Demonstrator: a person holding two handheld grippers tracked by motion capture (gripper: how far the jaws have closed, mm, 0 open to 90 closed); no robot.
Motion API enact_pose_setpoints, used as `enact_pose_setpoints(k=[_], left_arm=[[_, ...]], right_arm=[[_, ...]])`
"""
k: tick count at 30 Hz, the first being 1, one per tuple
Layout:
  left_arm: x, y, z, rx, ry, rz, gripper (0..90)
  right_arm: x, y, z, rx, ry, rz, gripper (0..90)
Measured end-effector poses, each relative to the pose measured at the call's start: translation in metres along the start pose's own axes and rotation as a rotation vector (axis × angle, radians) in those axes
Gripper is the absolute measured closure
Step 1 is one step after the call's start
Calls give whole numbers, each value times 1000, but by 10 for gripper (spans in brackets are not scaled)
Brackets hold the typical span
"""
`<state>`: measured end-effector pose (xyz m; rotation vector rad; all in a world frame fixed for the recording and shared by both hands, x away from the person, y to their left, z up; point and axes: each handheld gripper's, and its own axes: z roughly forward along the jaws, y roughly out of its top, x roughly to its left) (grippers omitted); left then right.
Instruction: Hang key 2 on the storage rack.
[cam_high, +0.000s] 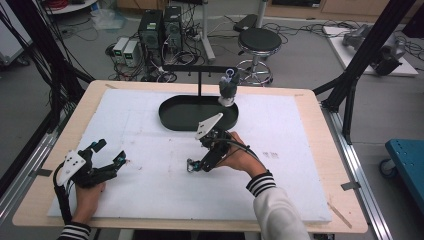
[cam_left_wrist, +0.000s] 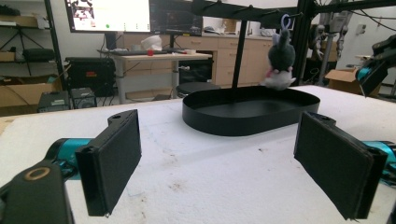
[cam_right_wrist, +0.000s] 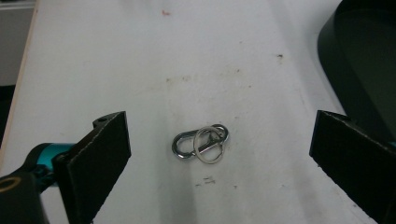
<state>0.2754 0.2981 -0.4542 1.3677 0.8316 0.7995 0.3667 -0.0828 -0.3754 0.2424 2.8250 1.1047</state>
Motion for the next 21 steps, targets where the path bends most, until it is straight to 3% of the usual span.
enact_pose_setpoints(k=[9,14,21], left_arm=[[0,0,0,1,-1,3,152],[0,0,0,-1,-2,3,152],[0,0,0,1,-2,5,152]], right_arm=[[1,0,19,61,26,19,54],[1,0,26,86,62,31,158],[2,-2,33,125,54,13,175]])
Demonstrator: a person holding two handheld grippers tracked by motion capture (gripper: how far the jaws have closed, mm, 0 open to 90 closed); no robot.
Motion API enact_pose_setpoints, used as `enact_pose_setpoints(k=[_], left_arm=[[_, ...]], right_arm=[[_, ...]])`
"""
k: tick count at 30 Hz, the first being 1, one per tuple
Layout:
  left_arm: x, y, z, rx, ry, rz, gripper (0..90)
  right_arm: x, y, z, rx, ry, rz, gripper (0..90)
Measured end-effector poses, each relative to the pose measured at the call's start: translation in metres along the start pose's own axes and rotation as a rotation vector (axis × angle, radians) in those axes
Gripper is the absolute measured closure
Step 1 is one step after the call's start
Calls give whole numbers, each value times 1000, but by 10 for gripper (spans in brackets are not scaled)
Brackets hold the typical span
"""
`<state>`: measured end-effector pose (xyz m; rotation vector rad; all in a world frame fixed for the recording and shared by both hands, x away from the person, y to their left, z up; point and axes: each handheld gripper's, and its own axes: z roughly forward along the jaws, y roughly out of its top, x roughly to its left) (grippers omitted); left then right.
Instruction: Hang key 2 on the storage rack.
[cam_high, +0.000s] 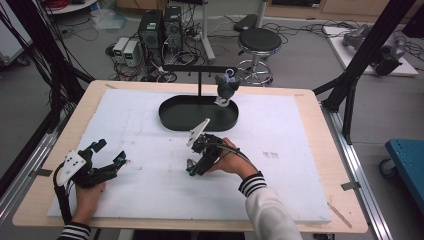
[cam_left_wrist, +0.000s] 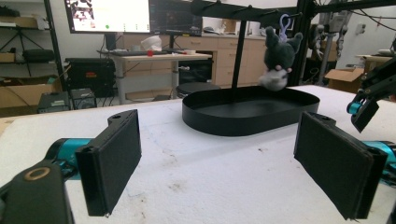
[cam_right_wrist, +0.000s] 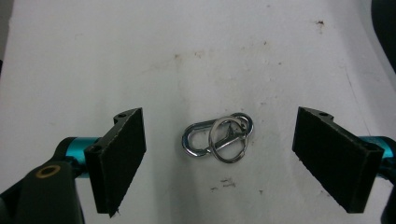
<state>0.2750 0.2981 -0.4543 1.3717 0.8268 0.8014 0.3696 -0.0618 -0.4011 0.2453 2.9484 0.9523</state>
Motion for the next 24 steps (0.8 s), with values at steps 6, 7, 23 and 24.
enact_pose_setpoints(k=[6,7,23,24], left_arm=[[0,0,0,-2,1,-2,152],[0,0,0,-2,0,-3,152],[0,0,0,0,1,-4,152],[0,0,0,-1,2,-5,152]], right_arm=[[3,1,6,46,-3,-21,251],[3,1,7,63,-14,-33,259],[4,1,13,136,-33,-60,507],[5,1,14,140,-43,-68,527]])
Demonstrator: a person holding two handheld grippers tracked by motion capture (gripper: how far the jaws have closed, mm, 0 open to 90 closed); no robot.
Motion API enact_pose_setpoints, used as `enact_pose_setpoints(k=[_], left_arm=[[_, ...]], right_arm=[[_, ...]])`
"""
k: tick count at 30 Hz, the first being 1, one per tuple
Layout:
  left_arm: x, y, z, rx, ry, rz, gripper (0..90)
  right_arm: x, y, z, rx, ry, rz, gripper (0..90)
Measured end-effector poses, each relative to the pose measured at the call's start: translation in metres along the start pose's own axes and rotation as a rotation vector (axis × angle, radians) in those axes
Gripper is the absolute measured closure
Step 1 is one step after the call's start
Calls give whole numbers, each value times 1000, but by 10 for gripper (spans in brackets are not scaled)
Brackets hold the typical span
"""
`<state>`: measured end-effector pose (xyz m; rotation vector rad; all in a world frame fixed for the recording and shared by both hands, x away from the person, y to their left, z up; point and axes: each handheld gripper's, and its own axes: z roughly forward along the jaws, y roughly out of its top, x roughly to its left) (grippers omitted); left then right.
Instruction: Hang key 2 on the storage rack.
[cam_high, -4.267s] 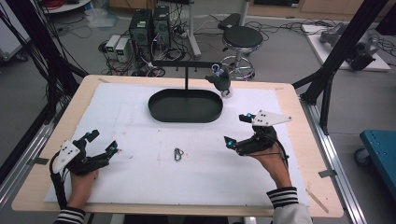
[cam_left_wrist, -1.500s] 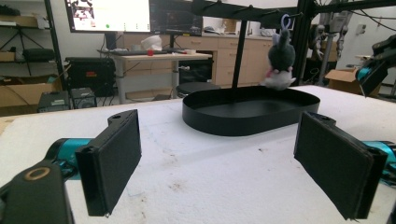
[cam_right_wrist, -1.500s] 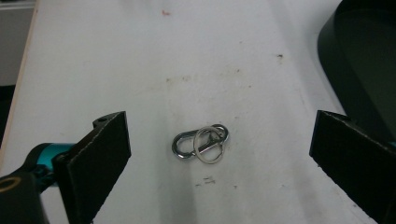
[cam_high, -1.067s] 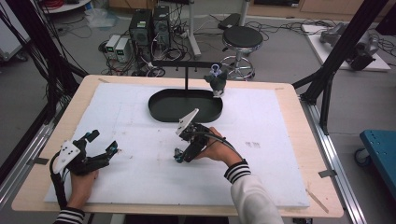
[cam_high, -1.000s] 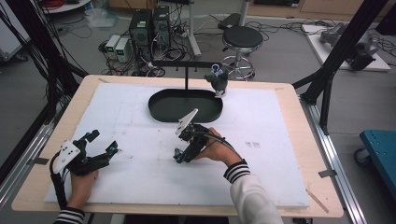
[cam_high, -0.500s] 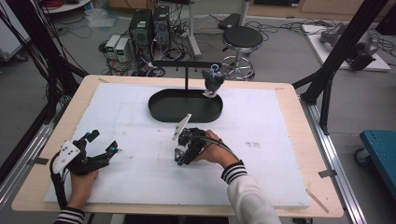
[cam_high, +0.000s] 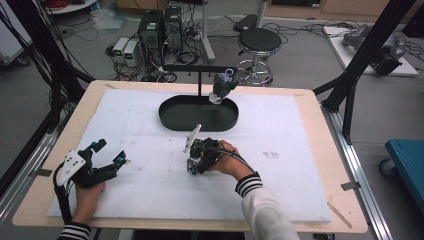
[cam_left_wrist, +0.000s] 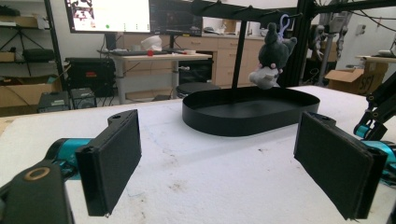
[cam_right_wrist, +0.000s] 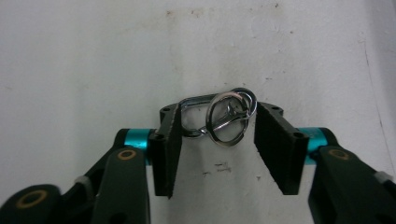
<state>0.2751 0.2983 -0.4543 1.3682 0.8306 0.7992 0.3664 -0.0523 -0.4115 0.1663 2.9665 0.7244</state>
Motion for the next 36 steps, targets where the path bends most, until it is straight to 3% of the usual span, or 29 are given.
enact_pose_setpoints(k=[16,36], left_arm=[[0,0,0,-1,1,-3,152],[0,0,0,0,1,-3,152]], right_arm=[[-2,0,-1,10,-31,0,703],[-4,1,-1,3,-40,3,775]])
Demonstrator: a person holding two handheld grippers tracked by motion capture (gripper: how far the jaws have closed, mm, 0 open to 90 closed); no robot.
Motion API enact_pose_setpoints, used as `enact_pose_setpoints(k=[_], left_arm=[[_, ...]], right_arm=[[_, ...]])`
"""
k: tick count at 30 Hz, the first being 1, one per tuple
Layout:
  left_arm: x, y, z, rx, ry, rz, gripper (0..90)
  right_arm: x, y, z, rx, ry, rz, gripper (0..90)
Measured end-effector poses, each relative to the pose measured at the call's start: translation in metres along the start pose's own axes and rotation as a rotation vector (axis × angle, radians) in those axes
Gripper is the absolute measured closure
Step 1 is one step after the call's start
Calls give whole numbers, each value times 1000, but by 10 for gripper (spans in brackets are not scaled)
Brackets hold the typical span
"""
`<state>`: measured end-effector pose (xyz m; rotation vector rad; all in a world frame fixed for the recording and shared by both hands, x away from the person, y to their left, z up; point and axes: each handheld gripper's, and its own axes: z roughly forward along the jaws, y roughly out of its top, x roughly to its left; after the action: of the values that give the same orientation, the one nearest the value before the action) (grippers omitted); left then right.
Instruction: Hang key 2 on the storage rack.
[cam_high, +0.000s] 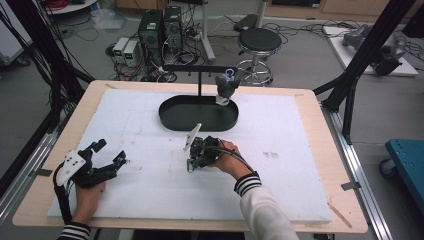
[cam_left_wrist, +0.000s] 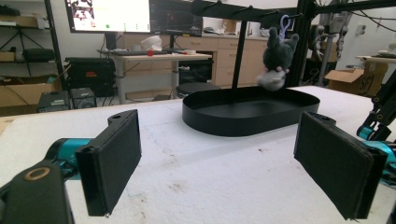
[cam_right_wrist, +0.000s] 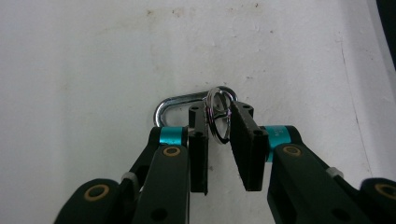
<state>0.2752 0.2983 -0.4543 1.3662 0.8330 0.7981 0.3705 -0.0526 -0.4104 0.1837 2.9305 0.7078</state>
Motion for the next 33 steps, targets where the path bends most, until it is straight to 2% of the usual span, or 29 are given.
enact_pose_setpoints(k=[5,20,26,30,33], left_arm=[[0,0,0,0,0,0,152],[0,0,0,1,0,0,152],[0,0,0,0,0,0,152],[0,0,0,1,0,0,152],[0,0,0,0,1,0,152]], right_arm=[[-1,0,0,1,-9,-1,806],[-2,2,0,-18,-13,4,818],[-2,2,-1,-22,-19,3,867],[-3,2,-1,-21,-5,29,873],[-3,2,-1,-24,-2,30,877]])
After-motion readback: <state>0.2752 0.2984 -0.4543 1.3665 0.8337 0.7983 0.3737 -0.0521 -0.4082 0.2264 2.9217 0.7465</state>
